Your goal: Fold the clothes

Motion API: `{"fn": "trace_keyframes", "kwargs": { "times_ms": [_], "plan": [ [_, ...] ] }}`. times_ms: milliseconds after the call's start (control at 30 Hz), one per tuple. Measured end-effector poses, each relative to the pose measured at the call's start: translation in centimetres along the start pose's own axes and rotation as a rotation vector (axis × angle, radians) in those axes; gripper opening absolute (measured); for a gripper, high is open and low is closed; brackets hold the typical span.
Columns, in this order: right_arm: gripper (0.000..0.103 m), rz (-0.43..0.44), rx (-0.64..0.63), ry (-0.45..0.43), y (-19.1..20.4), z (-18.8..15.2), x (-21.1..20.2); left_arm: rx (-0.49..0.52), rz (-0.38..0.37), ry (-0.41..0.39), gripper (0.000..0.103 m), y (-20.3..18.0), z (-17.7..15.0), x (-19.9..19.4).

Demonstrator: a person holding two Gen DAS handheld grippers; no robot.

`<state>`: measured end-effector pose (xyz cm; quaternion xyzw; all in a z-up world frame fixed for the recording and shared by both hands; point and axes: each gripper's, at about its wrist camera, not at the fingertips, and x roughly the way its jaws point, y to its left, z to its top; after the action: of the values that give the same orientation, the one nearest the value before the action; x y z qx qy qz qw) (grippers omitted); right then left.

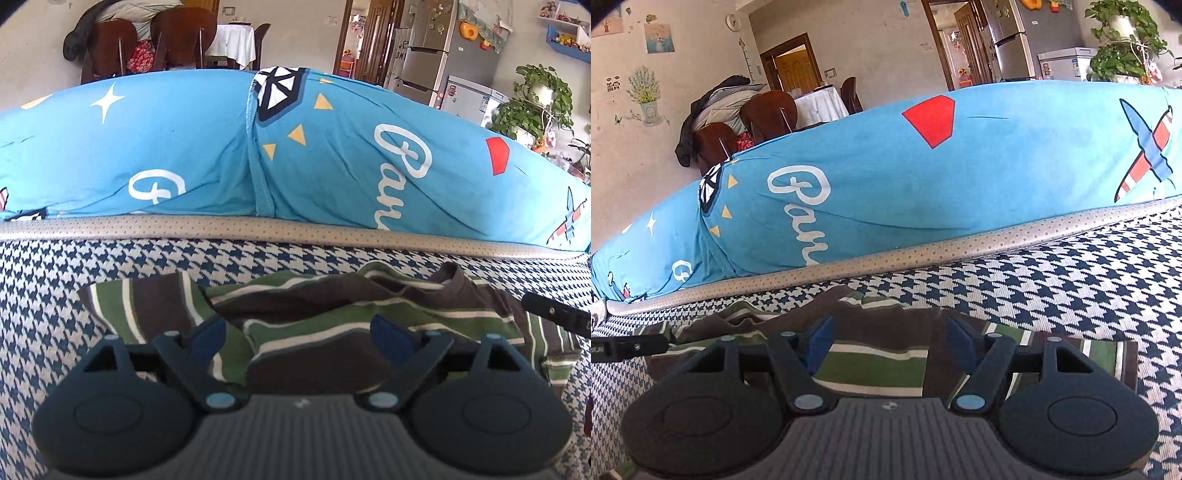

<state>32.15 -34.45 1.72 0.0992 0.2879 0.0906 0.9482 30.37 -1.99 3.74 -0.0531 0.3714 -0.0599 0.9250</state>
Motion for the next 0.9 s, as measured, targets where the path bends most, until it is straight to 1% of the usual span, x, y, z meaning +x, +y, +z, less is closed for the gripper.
{"fn": "trace_keyframes", "kwargs": {
  "times_ms": [133,200,300,367,433,500,533,567,600,667,767,800,867,900],
  "plan": [
    [0.068,-0.012,-0.032,-0.005,0.1,0.3,1.6,-0.035,-0.001,0.021,0.090,0.9,-0.6,0.2],
    [0.068,-0.019,-0.052,0.008,0.2,0.2,2.3,-0.051,0.001,0.030,0.090,1.3,-0.8,0.4],
    [0.068,-0.022,-0.093,0.021,0.6,-0.1,3.4,-0.073,0.024,0.045,0.092,1.9,-0.8,0.9],
    [0.068,-0.018,-0.118,0.032,0.9,-0.3,4.1,-0.093,0.032,0.049,0.095,2.4,-0.8,1.2],
    [0.068,-0.029,-0.151,0.054,1.4,-0.6,5.1,-0.109,0.043,0.051,0.097,3.0,-0.8,1.5],
    [0.065,-0.044,-0.188,0.059,1.8,-1.0,5.7,-0.114,0.059,0.058,0.097,3.4,-0.8,1.8],
    [0.062,-0.055,-0.218,0.057,2.2,-1.2,5.9,-0.116,0.066,0.061,0.097,3.6,-0.9,1.9],
    [0.054,-0.060,-0.243,0.055,2.5,-1.2,6.0,-0.115,0.069,0.063,0.097,3.6,-0.9,2.0],
    [0.042,-0.065,-0.267,0.054,2.9,-1.3,6.1,-0.114,0.071,0.065,0.097,3.6,-0.9,2.1],
    [0.028,-0.051,-0.265,0.054,3.1,-1.3,6.1,-0.113,0.076,0.069,0.098,3.6,-1.0,2.2],
    [0.020,-0.051,-0.272,0.049,3.1,-1.3,6.2,-0.111,0.083,0.075,0.098,3.7,-1.0,2.4],
    [0.014,-0.055,-0.276,0.046,3.1,-1.4,6.2,-0.110,0.086,0.076,0.099,3.7,-1.0,2.4],
    [0.006,-0.065,-0.266,0.042,2.9,-1.2,6.1,-0.109,0.091,0.080,0.099,3.7,-1.1,2.6],
    [0.005,-0.064,-0.258,0.038,2.7,-1.1,6.0,-0.108,0.093,0.082,0.099,3.8,-1.1,2.6]
  ]
}}
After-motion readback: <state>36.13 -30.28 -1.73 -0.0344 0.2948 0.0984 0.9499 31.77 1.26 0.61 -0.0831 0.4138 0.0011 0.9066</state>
